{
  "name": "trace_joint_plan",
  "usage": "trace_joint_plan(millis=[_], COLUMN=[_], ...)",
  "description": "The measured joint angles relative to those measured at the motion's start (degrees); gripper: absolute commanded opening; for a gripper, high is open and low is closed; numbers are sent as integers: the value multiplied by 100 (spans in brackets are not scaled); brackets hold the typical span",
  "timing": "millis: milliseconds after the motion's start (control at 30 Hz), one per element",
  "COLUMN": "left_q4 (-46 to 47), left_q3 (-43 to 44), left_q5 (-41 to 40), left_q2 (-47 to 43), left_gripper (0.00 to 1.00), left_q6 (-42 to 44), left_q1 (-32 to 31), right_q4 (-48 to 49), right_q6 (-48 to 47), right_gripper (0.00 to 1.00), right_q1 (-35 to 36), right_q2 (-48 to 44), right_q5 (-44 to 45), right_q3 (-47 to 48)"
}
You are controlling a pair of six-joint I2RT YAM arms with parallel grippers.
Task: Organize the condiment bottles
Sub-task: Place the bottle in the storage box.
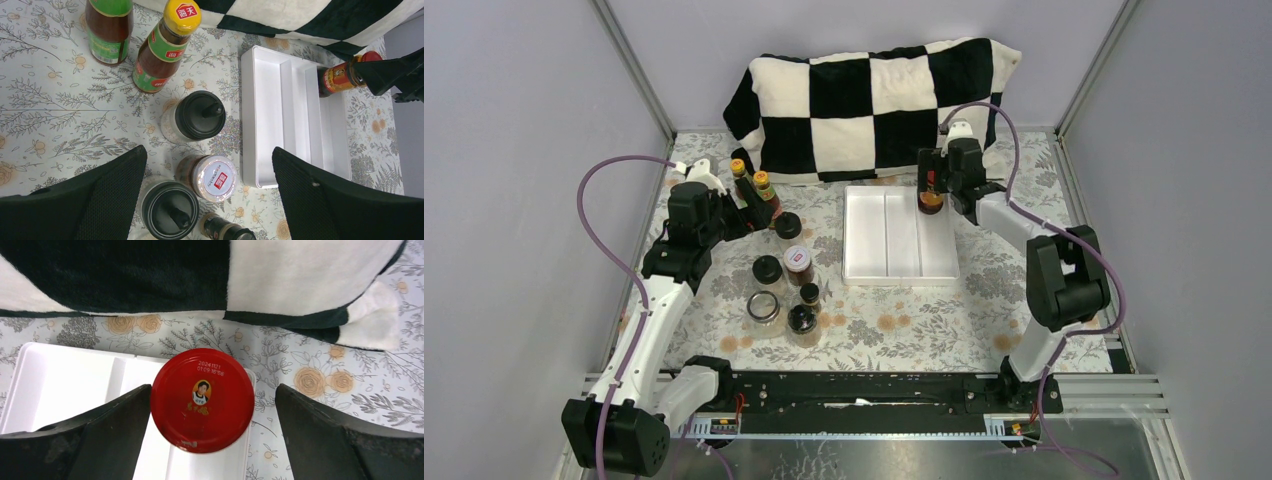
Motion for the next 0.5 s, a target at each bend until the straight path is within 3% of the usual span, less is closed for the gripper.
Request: trace_joint_plan(millis=[333,500], left_q4=[-15,-96], left_q3=[2,2], left_q5=[-155,-264], left_q2=[-63,-109], left_gripper=[99,99], left_q6=[0,9], left_q1=[0,0], right_q4=[-240,-1012], right_q6=[472,879], right_gripper=[100,100], right_q1=[13,26], right_q2=[-1314,-2437], right_q5=[232,-433], right_q3=[-706,-966])
